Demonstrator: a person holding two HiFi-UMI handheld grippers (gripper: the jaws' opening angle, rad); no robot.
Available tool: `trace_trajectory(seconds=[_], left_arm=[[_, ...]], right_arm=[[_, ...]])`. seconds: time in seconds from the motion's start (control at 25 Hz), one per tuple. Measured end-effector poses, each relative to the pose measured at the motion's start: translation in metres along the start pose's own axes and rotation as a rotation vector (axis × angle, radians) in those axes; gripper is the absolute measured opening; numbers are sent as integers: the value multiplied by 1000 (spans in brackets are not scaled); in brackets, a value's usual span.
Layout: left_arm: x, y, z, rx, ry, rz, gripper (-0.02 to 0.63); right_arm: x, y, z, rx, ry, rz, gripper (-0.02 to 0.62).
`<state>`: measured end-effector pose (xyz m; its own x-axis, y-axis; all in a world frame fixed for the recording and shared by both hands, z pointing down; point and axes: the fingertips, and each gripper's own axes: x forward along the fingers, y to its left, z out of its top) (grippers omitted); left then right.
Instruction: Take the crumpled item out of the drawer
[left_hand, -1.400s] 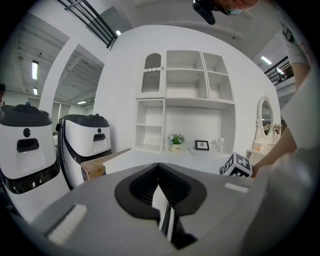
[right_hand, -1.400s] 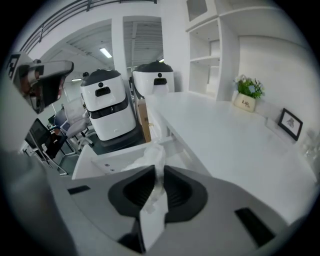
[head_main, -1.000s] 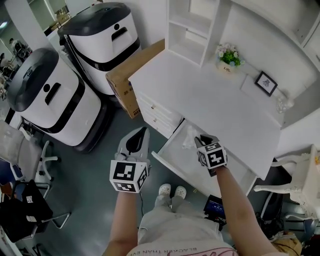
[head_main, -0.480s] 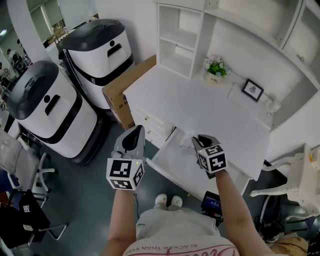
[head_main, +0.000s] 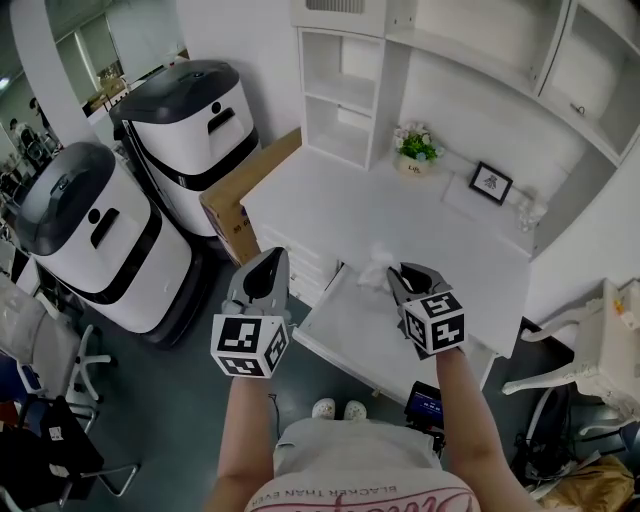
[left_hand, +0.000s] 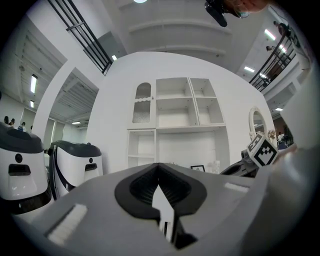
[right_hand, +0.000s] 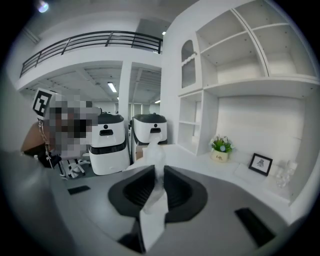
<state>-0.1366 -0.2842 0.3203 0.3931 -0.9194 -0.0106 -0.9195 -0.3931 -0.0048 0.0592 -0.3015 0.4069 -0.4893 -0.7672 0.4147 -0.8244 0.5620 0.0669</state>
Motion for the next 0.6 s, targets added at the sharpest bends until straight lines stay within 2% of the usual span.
trace_trajectory(seconds=[0.6], left_arm=[[3, -28, 56, 101, -107, -43, 9]], right_arm=[[-84, -3, 88, -36, -259, -47, 64]])
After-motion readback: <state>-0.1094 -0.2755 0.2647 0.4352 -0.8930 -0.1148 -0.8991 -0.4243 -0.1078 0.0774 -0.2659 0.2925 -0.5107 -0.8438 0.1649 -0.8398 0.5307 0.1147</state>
